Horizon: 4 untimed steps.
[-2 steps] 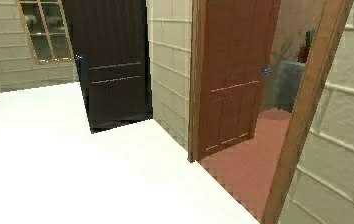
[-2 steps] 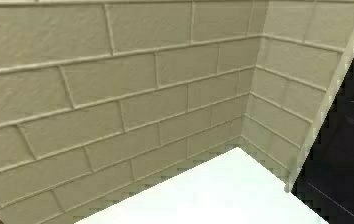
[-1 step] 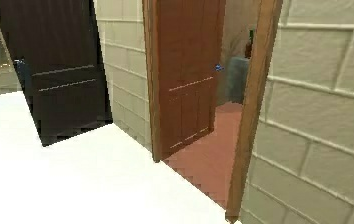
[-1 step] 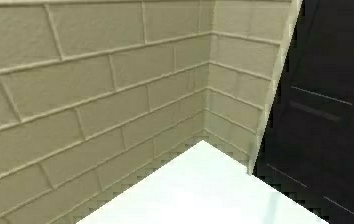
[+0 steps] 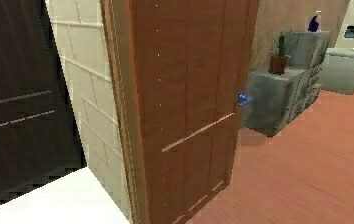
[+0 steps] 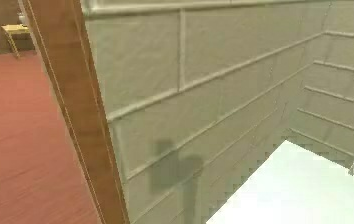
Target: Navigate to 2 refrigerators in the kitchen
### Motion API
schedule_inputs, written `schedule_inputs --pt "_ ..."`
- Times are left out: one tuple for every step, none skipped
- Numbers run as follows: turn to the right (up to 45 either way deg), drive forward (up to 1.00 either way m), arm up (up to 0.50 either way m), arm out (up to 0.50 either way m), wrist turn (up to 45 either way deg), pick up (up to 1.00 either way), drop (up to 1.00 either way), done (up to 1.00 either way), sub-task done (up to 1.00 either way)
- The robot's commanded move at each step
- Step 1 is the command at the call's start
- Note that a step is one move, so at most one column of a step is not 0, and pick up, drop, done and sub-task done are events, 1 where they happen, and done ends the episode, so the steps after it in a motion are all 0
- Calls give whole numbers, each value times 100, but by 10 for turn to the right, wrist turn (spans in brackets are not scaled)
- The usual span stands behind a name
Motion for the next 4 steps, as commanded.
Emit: schedule_inputs --pt "450 0 0 0 0 0 0 0 0" --pt "0 5 0 0 0 0 0 0 0" --pt "-420 0 0 0 0 0 0 0 0" --pt "0 45 0 0 0 0 0 0 0"
